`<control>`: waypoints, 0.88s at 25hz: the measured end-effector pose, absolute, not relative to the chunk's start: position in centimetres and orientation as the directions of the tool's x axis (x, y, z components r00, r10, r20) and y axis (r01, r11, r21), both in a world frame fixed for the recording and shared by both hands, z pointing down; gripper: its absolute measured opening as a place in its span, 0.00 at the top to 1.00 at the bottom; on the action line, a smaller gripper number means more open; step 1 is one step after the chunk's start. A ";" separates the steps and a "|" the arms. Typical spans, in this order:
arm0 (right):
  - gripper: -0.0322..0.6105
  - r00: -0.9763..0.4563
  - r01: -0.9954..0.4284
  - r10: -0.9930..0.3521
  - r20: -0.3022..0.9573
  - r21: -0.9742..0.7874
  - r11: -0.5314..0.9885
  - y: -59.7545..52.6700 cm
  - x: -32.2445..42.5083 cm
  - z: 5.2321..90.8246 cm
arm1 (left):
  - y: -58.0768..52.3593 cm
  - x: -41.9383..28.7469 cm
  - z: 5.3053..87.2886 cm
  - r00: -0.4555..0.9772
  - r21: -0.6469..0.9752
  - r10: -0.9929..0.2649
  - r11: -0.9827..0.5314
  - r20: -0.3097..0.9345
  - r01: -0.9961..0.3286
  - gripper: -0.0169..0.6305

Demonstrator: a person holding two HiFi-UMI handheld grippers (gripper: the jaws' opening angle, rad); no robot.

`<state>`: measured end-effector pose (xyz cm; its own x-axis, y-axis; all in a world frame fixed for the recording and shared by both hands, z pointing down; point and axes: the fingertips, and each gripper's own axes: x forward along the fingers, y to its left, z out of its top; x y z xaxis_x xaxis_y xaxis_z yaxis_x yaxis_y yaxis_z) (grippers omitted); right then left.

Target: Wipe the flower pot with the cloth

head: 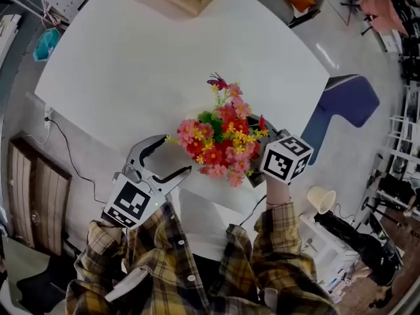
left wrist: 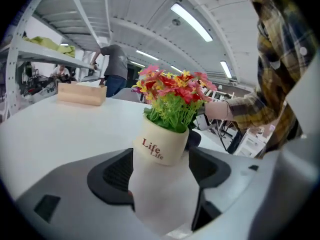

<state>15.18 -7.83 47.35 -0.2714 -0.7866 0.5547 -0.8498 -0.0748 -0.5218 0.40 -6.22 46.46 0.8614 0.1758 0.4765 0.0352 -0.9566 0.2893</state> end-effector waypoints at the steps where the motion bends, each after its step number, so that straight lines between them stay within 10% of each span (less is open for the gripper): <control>1: 0.92 -0.245 -0.845 -0.794 0.557 -0.524 -0.106 -7.1 15.0 47.3 | -5.7 0.3 46.2 0.869 0.305 0.164 -0.952 0.467 0.015 0.46; 22: 0.92 -0.069 -0.754 -0.835 0.547 -0.576 -0.315 -0.3 8.5 47.5 | -4.1 1.7 45.0 0.900 0.199 0.045 -0.979 0.433 -0.047 0.40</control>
